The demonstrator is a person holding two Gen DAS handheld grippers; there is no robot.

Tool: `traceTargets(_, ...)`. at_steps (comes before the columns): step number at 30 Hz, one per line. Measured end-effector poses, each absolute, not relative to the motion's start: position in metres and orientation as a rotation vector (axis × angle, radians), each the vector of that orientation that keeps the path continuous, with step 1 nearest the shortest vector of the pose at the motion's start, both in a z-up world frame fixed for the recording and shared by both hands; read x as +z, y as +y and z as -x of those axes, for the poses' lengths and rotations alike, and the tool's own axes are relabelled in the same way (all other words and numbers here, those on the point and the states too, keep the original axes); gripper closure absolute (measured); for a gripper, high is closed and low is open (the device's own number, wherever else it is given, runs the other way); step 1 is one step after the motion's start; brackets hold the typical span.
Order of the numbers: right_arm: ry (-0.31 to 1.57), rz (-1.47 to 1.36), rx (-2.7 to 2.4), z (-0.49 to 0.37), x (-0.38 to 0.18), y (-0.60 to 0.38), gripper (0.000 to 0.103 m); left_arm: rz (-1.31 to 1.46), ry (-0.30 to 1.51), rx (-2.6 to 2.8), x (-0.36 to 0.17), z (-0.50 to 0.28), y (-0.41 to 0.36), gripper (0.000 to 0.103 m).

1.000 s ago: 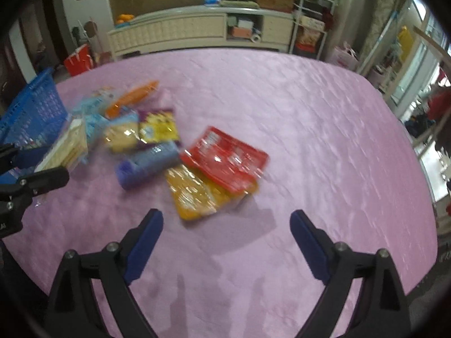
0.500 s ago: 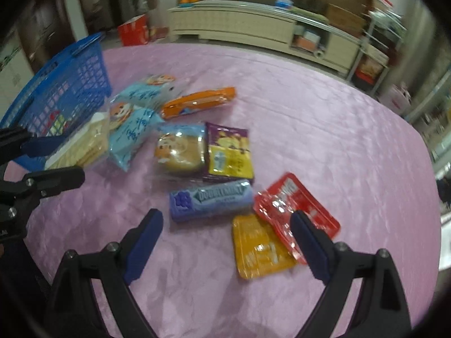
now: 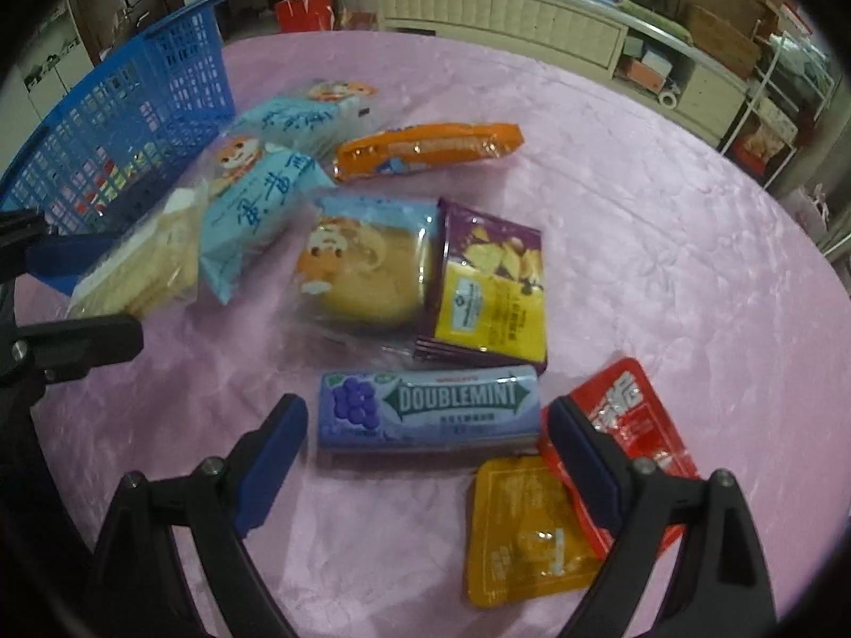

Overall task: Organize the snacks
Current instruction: 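Grasp the purple Doublemint gum pack with the right tool and lift it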

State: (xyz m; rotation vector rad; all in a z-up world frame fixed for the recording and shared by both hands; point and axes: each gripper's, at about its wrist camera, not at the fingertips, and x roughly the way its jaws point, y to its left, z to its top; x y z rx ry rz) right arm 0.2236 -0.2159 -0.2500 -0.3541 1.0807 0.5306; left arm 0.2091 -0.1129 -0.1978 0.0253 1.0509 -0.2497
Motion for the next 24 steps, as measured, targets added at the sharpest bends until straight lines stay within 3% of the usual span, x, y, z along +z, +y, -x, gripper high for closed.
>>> traceTargets(10,1.073,0.338,0.529,-0.224,-0.256,-0.215,0.010,-0.029,1.062,-0.239,-0.206,-0.215,-0.109,0.057)
traceTargets(13,1.056,0.376,0.522,-0.225,-0.255,-0.213,0.020,-0.030,1.064,-0.238,-0.206,-0.215,-0.109,0.057)
traceTargets(24,0.989,0.305,0.493,-0.206,-0.225,-0.230,0.020,-0.032,1.029,-0.250,-0.184,-0.204,-0.112,0.057)
